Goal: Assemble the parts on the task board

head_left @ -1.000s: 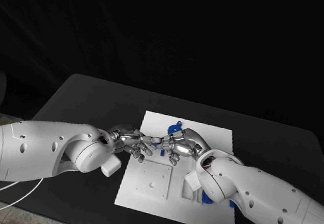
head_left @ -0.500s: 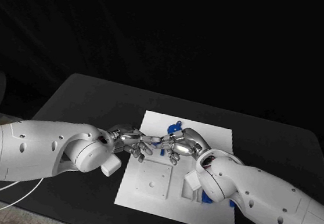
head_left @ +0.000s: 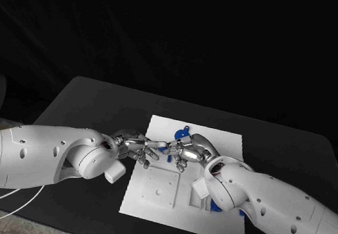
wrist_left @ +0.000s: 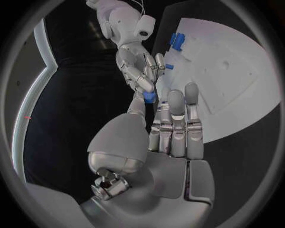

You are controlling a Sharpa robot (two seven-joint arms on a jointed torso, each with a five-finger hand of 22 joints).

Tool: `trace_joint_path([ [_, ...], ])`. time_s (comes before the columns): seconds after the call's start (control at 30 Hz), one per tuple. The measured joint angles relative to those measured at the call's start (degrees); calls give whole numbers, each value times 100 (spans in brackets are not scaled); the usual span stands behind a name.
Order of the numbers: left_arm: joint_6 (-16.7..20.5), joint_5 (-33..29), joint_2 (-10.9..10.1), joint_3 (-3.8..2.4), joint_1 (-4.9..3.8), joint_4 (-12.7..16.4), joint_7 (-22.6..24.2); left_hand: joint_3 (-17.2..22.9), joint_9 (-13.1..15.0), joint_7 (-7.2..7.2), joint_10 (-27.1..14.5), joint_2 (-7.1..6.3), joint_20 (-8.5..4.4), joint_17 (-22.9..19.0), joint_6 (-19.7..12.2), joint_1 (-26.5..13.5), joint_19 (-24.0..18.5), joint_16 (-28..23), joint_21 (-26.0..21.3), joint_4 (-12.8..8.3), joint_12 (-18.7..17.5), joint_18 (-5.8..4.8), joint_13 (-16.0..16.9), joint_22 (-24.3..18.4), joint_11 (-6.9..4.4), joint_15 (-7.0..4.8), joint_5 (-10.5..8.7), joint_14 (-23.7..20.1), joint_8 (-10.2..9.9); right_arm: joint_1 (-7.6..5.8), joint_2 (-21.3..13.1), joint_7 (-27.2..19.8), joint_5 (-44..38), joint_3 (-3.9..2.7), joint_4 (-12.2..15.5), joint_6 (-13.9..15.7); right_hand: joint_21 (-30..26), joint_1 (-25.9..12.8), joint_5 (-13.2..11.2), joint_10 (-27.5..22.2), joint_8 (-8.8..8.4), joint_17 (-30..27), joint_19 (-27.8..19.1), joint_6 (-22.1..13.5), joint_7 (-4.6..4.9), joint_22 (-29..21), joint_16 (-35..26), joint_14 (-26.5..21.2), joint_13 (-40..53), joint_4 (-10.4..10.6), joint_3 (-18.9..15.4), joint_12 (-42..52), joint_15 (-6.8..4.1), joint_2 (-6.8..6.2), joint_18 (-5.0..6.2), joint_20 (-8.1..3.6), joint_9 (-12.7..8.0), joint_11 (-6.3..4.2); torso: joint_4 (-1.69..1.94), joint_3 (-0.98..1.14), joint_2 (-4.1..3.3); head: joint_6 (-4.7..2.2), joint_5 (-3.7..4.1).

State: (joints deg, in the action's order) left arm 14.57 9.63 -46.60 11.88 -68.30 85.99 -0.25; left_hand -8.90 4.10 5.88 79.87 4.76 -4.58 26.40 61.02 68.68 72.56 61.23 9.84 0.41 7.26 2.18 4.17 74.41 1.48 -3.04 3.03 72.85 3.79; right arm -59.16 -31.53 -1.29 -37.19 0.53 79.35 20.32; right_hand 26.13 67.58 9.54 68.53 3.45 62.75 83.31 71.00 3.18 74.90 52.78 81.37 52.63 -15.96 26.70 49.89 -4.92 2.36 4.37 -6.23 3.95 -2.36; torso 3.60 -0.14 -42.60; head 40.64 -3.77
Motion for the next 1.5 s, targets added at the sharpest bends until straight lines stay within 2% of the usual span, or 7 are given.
trace_joint_path([
  [0.4, 40, 27, 2, 1, 2, 0, -104, 377, -28, 32, -176, -570, 50, 12, -272, -176, 12, 0, -88, 355, 206, -1, 26, -59, 40, 39, 0, -39, 279, -2, -5, 2, 204, -2, 3, -50, 24, -29, 67, 8, -15, 21, 0, 20, -22, 0, 24, 0, 18, 0, -1, 0, 0, -29, 0, 0, 12, -9, -1, -2, 2, 9, 11],
  [0.7, 88, 127, -64, 1, 4, -75, -19, 358, -31, 66, -323, -665, 70, -14, -341, -258, -9, -20, -139, 513, 244, -1, 24, -86, 70, 90, 0, -91, 322, -4, -59, 80, 267, -4, -29, -157, 24, -60, 213, 8, 7, 28, 0, 18, -22, 0, 24, 19, 25, -1, 30, 0, -17, -60, 1, 0, 18, -9, -1, -4, 4, 11, 20],
  [0.77, 98, 234, -102, 0, 4, -102, 60, 331, -31, 66, -389, -613, 113, -43, -342, -242, -52, -88, -192, 486, 244, -1, 14, -112, 80, 131, 0, -131, 326, -4, -87, 120, 274, -4, -39, -203, 24, -60, 222, 8, 7, 28, 0, 18, -22, 0, 24, 19, 25, -1, 30, 0, -17, -60, 0, 0, 18, -9, -1, -4, 5, 13, 32],
  [1.0, 49, 1115, -222, -20, -7, -139, 534, 458, 2, -60, -527, -95, 172, -84, 20, 230, -111, -159, -270, 181, 200, -1, -2, -161, 59, 121, 84, -245, 428, -5, -190, 312, 287, -4, -56, -431, 24, -60, 222, 8, 7, 28, 0, 16, -21, 0, 24, 19, 25, -1, 30, 0, -17, -60, 0, 0, 18, -9, -3, -5, 4, 29, 62],
  [1.13, -73, 1743, -256, -46, -21, -101, 754, 342, 113, -122, -515, -72, 139, -76, 49, 253, -144, -93, -270, 38, 259, 0, 0, -132, 46, 101, 422, -265, 437, -5, -228, 417, 291, -4, -53, -576, 24, -61, 222, 8, 7, 27, 0, 4, -27, 0, 24, 19, 33, -16, 45, 0, -17, -58, 0, 0, 20, -8, -3, -6, 3, 35, 78],
  [1.37, -425, 2758, -265, -69, -55, -12, 921, 250, 248, -65, -483, 15, 139, -75, -276, 300, -143, -48, -269, -150, 285, -1, 0, -42, 15, 101, 408, -265, 598, -6, -289, 552, 296, -4, -30, -814, 24, -84, 222, 8, 3, 27, 0, -1, -23, 0, 24, 18, 32, -16, 45, 0, -17, -35, 0, 1, 21, -8, -3, -6, 3, 58, 98],
  [1.5, -586, 3203, -259, -72, -63, 31, 941, 230, 120, -19, -483, 15, 140, -87, -469, 300, -143, -25, -269, -136, 285, 0, 0, -19, 15, 101, 177, -265, 542, -7, -320, 615, 298, -5, -14, -960, 24, -84, 222, 8, 2, 27, 0, -4, -20, 0, 23, 18, 41, -17, 45, 0, -17, -35, 0, 0, 21, -8, -4, -4, 3, 64, 108],
])
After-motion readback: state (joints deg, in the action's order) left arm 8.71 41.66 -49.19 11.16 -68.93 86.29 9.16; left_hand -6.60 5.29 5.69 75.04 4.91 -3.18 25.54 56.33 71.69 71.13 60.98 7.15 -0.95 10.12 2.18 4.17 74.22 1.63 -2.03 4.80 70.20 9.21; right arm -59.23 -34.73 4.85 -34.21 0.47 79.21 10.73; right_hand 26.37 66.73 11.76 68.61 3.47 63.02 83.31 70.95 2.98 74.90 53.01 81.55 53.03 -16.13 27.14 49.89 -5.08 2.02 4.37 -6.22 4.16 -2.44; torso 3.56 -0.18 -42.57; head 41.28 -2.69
